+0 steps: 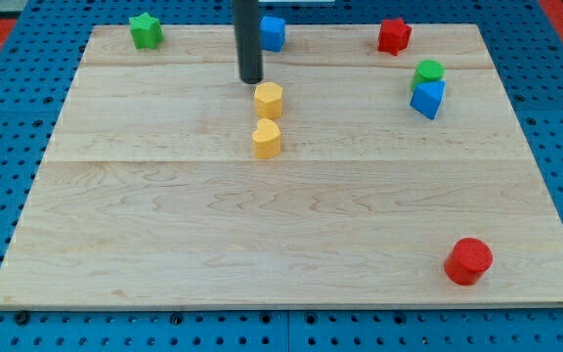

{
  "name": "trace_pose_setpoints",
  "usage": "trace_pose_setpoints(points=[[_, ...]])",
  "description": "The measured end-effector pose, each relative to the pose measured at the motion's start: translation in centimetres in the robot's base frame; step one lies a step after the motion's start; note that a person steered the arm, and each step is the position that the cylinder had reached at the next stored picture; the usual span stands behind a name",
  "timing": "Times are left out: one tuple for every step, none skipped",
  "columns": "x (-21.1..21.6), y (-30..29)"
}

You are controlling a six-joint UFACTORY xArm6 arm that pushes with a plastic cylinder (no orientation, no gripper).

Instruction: Move the green circle to the top of the yellow hexagon

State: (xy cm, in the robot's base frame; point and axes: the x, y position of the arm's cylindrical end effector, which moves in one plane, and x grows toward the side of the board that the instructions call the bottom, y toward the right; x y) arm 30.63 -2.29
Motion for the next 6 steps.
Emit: trace_pose_setpoints(points=[[7.0,4.5],[9.6,13.8],[9.1,27.6],[1.5,33.9],[-0.8,27.9],[0.0,18.0]])
